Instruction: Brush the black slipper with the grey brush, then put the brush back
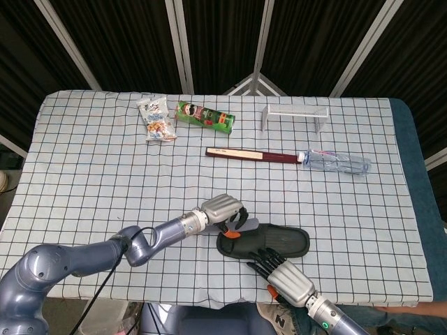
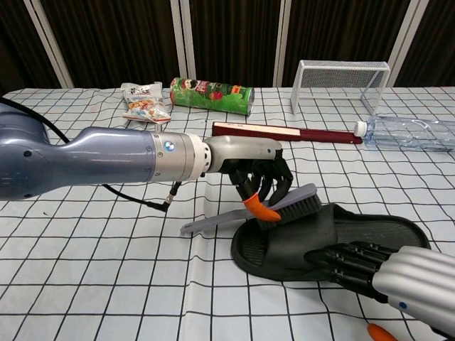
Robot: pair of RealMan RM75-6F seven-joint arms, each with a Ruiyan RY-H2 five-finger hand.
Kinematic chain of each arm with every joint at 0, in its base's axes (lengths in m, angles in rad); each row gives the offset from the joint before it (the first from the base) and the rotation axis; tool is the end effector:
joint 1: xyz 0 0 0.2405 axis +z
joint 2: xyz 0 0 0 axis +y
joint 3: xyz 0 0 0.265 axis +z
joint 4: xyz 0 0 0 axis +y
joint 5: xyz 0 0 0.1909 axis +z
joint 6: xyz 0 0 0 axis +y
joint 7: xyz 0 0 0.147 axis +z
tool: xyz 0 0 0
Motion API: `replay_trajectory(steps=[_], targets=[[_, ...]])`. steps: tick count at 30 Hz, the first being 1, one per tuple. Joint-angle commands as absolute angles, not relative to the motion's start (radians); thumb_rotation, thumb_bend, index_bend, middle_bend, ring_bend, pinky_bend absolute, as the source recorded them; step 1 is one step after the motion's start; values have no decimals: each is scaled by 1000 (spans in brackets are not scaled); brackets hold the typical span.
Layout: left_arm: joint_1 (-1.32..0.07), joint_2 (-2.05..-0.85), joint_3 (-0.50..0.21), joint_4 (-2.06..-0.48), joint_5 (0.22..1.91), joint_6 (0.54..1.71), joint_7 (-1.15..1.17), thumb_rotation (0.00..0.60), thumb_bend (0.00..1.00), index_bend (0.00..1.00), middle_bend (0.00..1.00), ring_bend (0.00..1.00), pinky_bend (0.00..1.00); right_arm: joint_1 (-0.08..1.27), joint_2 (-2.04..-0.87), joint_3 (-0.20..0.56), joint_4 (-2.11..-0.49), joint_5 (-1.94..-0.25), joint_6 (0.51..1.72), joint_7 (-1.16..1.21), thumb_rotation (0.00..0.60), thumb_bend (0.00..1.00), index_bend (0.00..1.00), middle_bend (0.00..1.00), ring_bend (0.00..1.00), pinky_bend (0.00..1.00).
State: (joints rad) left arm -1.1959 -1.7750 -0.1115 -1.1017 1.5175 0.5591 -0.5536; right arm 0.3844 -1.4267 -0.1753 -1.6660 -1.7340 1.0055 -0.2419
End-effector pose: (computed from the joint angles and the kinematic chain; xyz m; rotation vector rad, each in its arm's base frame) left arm -0.0266 0.3638 -0.1065 -2.4507 -1.2504 -0.9938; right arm -0.2112 -0.1654 -0.0089 2.3033 -0.9614 0.8598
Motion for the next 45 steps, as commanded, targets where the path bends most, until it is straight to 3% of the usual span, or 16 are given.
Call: replay_trajectory(steps=[1,19,26,32,38,45], targets=[[-1197,-1748,-103,-1133,1513,552,-518,600,875,570,646,563,522,386,-1431,-177,-1664,-1733,1003,-242,574,682,0,14,0,0],[-1246,-1863,-189,-1036,1427,536,-517,600,876,570,646,563,522,392,-1434,-187,-1659,-1724,1003,-240,574,683,0,13,0,0],[-1253,-1880,-190,-1024,1439,544,-554,600,877,570,647,563,522,394,-1433,-190,-1655,-1726,1008,-238,576,682,0,14,0,0],[-1262,-1847,-177,-1053,1438,504,-557,600,877,569,653,566,522,392,-1433,-194,-1656,-1727,1014,-241,574,683,0,13,0,0],[-1301,-1747,-164,-1145,1383,334,-545,600,890,554,656,569,522,393,-1434,-196,-1658,-1726,1014,-246,574,682,0,14,0,0],[-1314,-1674,-164,-1215,1317,278,-477,600,900,554,656,569,521,394,-1438,-195,-1661,-1720,1012,-254,576,683,0,13,0,0]])
